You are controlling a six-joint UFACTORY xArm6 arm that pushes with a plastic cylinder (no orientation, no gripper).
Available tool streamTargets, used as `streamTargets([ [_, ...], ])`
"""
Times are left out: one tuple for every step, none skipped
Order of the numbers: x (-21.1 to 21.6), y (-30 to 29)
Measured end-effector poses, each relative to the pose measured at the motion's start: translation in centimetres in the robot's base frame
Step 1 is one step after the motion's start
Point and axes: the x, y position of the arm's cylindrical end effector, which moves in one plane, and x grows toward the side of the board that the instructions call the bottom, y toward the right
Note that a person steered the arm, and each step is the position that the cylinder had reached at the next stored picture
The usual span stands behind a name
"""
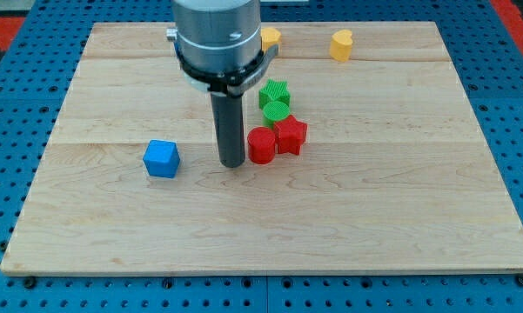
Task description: Slide red circle below red star
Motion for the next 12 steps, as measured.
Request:
streamTargets([
  [0.4,1.0],
  [-1.6,-7.4],
  [-6.5,-6.4],
  [-5.4,-3.0],
  [-3.3,1.2],
  [-0.6,2.9],
  [3.6,8.9],
  [2.5,13.3],
  [-1.3,16.3],
  [-3.8,14.3],
  [-4.2,13.8],
  [-5.2,13.0],
])
